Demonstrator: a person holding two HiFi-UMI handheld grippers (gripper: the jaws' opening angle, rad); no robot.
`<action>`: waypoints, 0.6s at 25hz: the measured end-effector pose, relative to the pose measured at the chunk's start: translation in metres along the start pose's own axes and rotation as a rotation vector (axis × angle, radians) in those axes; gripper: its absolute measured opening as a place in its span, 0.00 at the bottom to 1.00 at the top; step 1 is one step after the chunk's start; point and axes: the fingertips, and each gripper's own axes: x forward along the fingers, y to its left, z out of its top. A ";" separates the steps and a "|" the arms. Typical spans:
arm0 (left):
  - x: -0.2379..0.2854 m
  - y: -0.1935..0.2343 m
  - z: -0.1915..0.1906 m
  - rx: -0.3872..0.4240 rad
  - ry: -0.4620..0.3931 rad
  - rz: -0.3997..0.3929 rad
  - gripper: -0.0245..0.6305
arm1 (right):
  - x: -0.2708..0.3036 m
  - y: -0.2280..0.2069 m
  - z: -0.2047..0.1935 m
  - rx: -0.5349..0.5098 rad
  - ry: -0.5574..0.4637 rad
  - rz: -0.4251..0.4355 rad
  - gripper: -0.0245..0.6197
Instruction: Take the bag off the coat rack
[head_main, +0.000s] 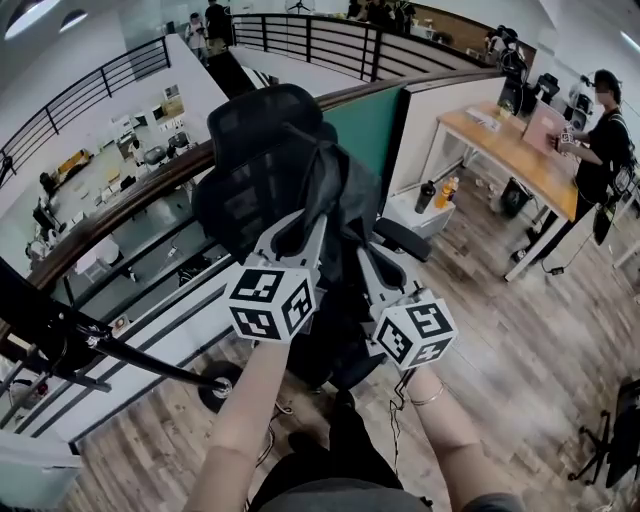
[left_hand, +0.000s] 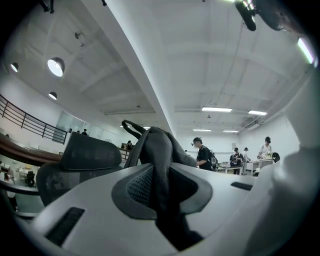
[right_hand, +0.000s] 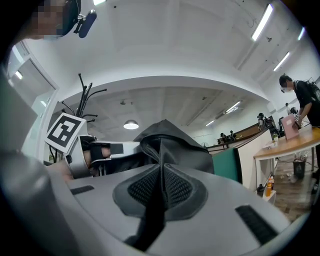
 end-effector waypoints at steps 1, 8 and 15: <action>0.009 -0.003 -0.005 -0.003 0.006 -0.007 0.15 | 0.000 -0.010 -0.003 0.006 0.006 -0.012 0.08; 0.074 -0.011 -0.048 -0.025 0.064 -0.037 0.16 | 0.009 -0.079 -0.028 0.054 0.048 -0.072 0.08; 0.131 0.000 -0.101 -0.062 0.137 -0.040 0.15 | 0.030 -0.138 -0.069 0.100 0.118 -0.112 0.08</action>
